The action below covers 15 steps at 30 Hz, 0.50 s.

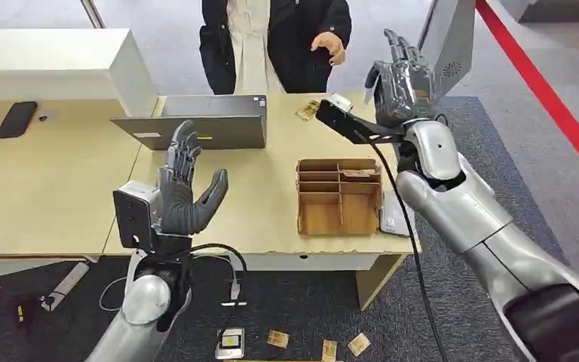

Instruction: Pass the card to the sensor for recognition and then transmit it.

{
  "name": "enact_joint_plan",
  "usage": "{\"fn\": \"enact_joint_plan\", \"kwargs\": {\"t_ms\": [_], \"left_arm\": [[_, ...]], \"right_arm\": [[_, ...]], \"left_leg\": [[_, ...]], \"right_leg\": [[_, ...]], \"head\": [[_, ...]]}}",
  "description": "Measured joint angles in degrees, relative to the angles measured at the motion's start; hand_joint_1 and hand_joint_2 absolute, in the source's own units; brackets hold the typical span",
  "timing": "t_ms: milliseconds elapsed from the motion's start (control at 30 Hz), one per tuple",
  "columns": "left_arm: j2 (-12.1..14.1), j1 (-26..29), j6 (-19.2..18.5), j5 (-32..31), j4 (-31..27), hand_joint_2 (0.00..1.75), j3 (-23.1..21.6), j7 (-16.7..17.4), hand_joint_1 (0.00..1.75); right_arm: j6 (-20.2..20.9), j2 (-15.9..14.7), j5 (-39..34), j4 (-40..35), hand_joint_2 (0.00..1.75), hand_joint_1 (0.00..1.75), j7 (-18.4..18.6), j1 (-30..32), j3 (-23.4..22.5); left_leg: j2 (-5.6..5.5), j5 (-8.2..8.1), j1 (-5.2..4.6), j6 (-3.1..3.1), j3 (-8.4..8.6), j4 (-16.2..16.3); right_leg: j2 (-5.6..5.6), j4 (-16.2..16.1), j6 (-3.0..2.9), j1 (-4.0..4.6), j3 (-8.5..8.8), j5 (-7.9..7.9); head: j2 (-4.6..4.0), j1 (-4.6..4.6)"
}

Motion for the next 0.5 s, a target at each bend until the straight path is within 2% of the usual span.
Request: {"fn": "enact_joint_plan", "kwargs": {"t_ms": [167,333,500], "left_arm": [[-0.79,-0.89,-1.79,0.96,1.6,1.75,-0.11,-0.31,0.0],[-1.38,-1.82,-3.47,1.05,3.13,1.75,-0.37,-0.37,0.0],[-1.82,-2.39,-3.67,0.94,4.13,1.75,-0.48,-0.37,0.0]], "right_arm": [[0.0,5.49,-4.57,6.79,1.75,1.75,-3.3,-3.9,2.17],[1.44,9.88,-4.81,14.27,1.75,1.75,-2.58,-6.75,4.18],[1.75,12.38,-4.83,19.96,1.75,1.75,-1.92,-8.43,5.55]], "left_leg": [[-0.02,0.01,0.04,-0.01,-0.02,0.0],[-0.01,0.0,0.03,-0.01,-0.04,0.0],[-0.01,0.0,0.01,-0.01,-0.04,0.0]], "right_leg": [[-0.02,0.0,0.0,0.05,-0.01,-0.01],[-0.02,0.0,0.0,0.03,-0.02,-0.01],[-0.02,-0.01,0.0,0.01,-0.02,-0.01]], "head": [[0.0,0.02],[0.0,0.02],[0.0,0.04]]}}
